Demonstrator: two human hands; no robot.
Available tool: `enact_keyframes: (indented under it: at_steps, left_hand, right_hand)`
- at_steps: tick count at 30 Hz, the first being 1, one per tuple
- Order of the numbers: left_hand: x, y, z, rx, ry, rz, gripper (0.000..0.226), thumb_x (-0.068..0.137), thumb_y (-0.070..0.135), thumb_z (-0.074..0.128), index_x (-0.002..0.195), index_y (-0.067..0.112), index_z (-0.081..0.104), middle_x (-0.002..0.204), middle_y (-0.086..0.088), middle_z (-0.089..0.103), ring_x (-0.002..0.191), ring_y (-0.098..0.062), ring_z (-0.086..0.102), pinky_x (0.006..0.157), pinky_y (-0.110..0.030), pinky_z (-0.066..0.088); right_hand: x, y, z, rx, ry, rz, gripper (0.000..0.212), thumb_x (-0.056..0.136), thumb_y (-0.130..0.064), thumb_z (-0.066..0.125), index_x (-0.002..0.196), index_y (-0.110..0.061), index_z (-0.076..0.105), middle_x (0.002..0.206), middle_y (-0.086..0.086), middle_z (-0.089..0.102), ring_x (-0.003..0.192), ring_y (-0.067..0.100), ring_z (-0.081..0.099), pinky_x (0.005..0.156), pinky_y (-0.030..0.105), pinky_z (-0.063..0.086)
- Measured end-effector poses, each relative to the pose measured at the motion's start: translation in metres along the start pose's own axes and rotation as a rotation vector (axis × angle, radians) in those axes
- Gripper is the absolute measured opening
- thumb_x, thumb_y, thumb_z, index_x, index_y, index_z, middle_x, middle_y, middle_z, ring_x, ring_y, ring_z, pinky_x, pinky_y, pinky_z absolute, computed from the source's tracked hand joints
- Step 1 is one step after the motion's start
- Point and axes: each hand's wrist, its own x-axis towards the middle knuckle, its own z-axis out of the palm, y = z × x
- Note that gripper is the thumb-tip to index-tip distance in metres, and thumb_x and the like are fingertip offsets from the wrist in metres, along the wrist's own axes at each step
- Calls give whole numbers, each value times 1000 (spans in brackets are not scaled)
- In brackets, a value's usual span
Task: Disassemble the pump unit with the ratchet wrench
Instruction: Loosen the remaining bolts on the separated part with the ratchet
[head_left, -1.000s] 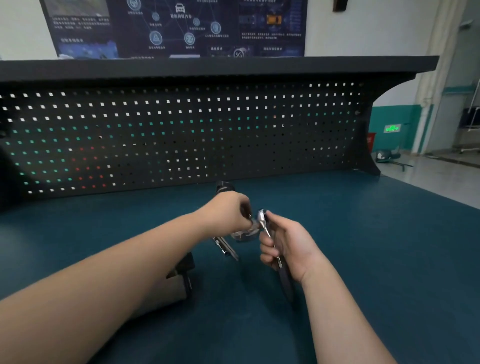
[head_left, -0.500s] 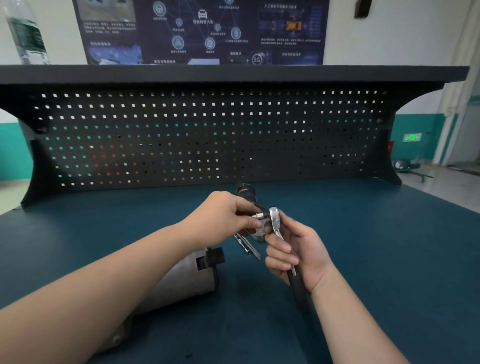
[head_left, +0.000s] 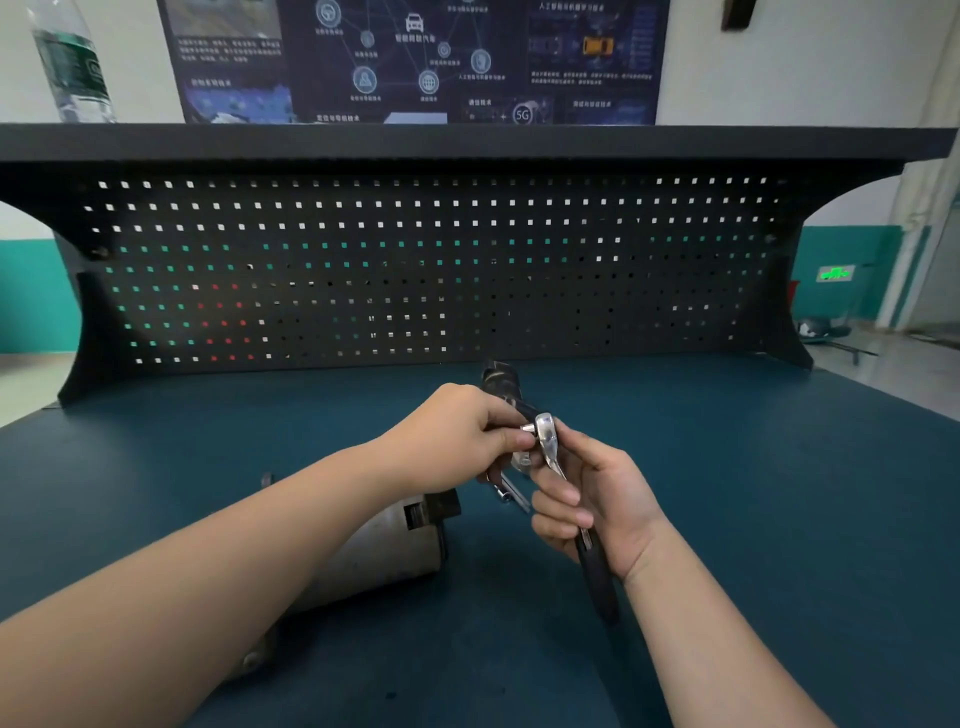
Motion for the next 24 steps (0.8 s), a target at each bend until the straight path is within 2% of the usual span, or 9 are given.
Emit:
enact_keyframes:
  at_steps: [4, 8, 11, 13, 14, 17, 20, 22, 24]
  left_hand:
    - [9, -2, 12, 522, 84, 86, 22, 97, 25, 50, 91, 12, 66, 78, -3, 64, 78, -22, 60, 72, -38, 47]
    - [10, -1, 19, 812, 128, 94, 14, 89, 6, 48, 99, 13, 56, 84, -2, 56, 80, -26, 60, 57, -34, 37]
    - [4, 3, 27, 1073, 123, 196, 10, 66, 18, 71, 73, 18, 65, 65, 3, 63, 56, -14, 61, 42, -26, 37]
    - [5, 8, 28, 1243, 119, 200, 5, 60, 23, 69, 57, 23, 65, 51, 8, 59, 44, -5, 57, 37, -18, 38]
    - [5, 8, 31, 1300, 130, 231, 7, 64, 23, 63, 59, 25, 66, 53, 9, 61, 46, -3, 58, 40, -17, 40]
    - [6, 15, 42, 1324, 29, 342, 24, 88, 13, 45, 97, 17, 67, 95, -2, 68, 83, -19, 66, 61, -28, 45]
    - [4, 15, 55, 1417, 1, 373, 36, 100, 15, 33, 127, -5, 47, 125, -21, 56, 111, -36, 55, 83, -39, 45]
    - [-6, 12, 61, 1528, 18, 362, 50, 103, 25, 28, 139, -11, 32, 138, -27, 45, 124, -45, 45, 96, -47, 43]
    - [-16, 5, 68, 1584, 25, 319, 54, 105, 27, 23, 142, -13, 24, 145, -29, 37, 127, -48, 40, 100, -51, 40]
  right_hand:
    - [2, 5, 1, 52, 86, 50, 36, 86, -51, 52, 80, -16, 57, 42, -6, 32, 30, 4, 28, 33, 18, 28]
    - [7, 12, 6, 54, 258, 114, 51, 73, -65, 57, 64, -15, 52, 46, -7, 31, 32, 4, 29, 32, 17, 30]
    - [13, 18, 4, 133, 342, 47, 54, 84, -60, 54, 56, -14, 56, 47, -7, 34, 33, 3, 28, 31, 15, 29]
    - [16, 19, 2, 193, 372, 18, 53, 92, -53, 50, 57, -14, 56, 48, -6, 34, 32, 3, 27, 30, 15, 26]
    - [16, 20, 0, 213, 377, 12, 51, 95, -50, 48, 59, -15, 55, 48, -5, 33, 32, 3, 26, 30, 15, 25]
    - [15, 22, -2, 228, 381, -40, 50, 95, -52, 44, 60, -17, 54, 45, -4, 30, 30, 6, 23, 31, 15, 21]
    - [15, 26, -1, 118, 407, -98, 47, 89, -57, 51, 65, -20, 69, 43, -4, 32, 30, 8, 24, 36, 17, 20]
    - [16, 29, 4, 21, 413, -113, 28, 81, -52, 61, 82, -27, 73, 56, -1, 41, 40, 12, 30, 43, 22, 23]
    - [18, 36, 11, -25, 408, -96, 26, 77, -48, 64, 88, -28, 76, 73, 0, 55, 51, 16, 44, 49, 24, 32]
